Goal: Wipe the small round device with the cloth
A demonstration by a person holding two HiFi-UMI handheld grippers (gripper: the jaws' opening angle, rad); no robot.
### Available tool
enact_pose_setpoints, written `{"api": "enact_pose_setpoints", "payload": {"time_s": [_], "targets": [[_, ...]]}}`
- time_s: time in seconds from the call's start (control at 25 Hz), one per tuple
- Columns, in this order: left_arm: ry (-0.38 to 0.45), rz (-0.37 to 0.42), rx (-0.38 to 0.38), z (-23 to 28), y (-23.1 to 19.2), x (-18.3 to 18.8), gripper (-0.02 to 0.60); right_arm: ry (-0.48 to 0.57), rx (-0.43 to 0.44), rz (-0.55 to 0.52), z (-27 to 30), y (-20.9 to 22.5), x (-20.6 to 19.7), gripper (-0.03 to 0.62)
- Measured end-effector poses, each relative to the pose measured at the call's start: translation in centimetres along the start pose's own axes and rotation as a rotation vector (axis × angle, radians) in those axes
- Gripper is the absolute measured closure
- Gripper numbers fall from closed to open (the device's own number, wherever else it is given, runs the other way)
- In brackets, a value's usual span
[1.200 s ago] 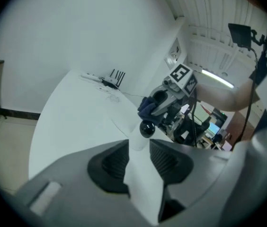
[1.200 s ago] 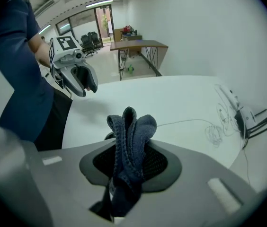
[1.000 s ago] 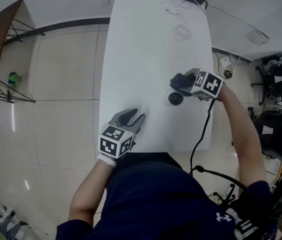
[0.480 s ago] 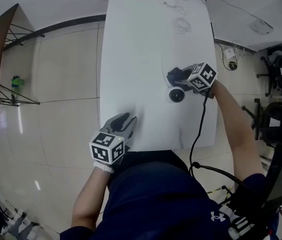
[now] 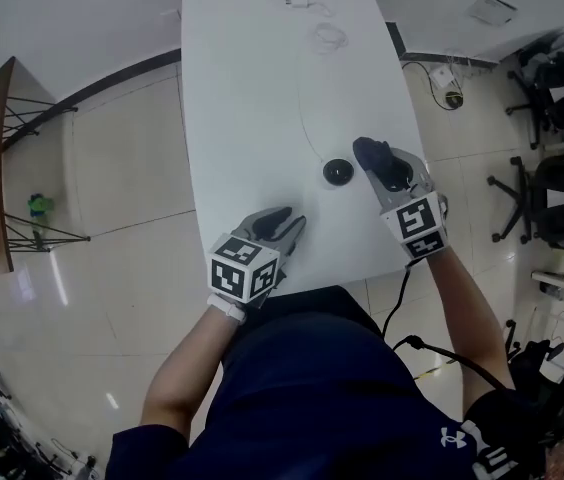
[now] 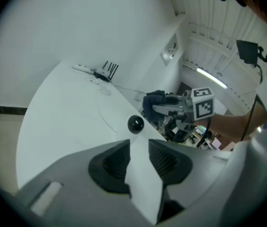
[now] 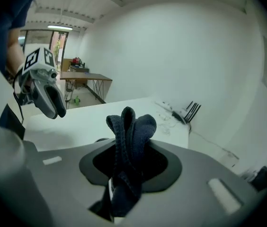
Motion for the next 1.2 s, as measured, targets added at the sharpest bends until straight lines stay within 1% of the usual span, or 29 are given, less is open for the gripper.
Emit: {"api": "enact_pose_setpoints", "payload": {"time_s": [0.04, 0.12, 0.32, 0.44, 0.64, 0.84, 0.96, 1.04, 1.12, 1.16, 1.2], "targets": [[-0.01, 0.015, -0.006, 0.1, 0.3, 0.0, 0.459, 0.01, -0.054, -0.036, -0.2, -0.9, 0.3, 0.477], [-0.021, 0.027, -0.013, 0.2, 0.9, -0.3, 0.459, 0.013, -0.121, -0.11, 0.0, -3.0, 0.6, 0.477], [-0.024, 0.02, -0.004, -0.7, 1.3, -1.6, 0.459, -0.058, -0.216, -0.331, 1.0, -8.6, -1.3, 0.477], [-0.02, 0.0, 0.012, -1.4, 0.8, -2.2, 0.459, -0.079, -0.241, -0.381, 1.9, -11.0, -2.5, 0.477], [-0.013, -0.017, 0.02, -2.0, 0.5, -3.0, 0.459, -0.091, -0.24, -0.345, 3.3, -12.8, -3.4, 0.479], [-0.01, -0.035, 0.02, -2.5, 0.1, -3.8, 0.459, -0.168, -0.155, -0.348, 5.6, -14.8, -4.6, 0.479], [-0.007, -0.04, 0.021, -2.8, 0.0, -4.1, 0.459, -0.225, -0.125, -0.351, 7.2, -15.6, -5.6, 0.479], [-0.004, -0.04, 0.022, -3.0, -0.2, -4.2, 0.459, -0.237, -0.112, -0.356, 7.4, -15.7, -5.7, 0.479], [-0.001, -0.039, 0.022, -3.1, -0.3, -4.1, 0.459, -0.205, -0.083, -0.328, 6.3, -15.4, -5.3, 0.479], [0.0, -0.038, 0.021, -3.1, -0.3, -4.1, 0.459, -0.167, -0.053, -0.281, 5.2, -15.0, -4.9, 0.479], [0.002, -0.037, 0.019, -3.2, -0.4, -4.1, 0.459, -0.114, -0.01, -0.201, 3.8, -14.3, -4.3, 0.479]]}}
Point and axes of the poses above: the fingertips, and each gripper's own axes: z forward along the fingers, y to its right, x out of its top, the point moved 7 cm from there along -z, backward along the fingers, and after that the axes turned 13 degrees about -y, right-handed, at the moved point
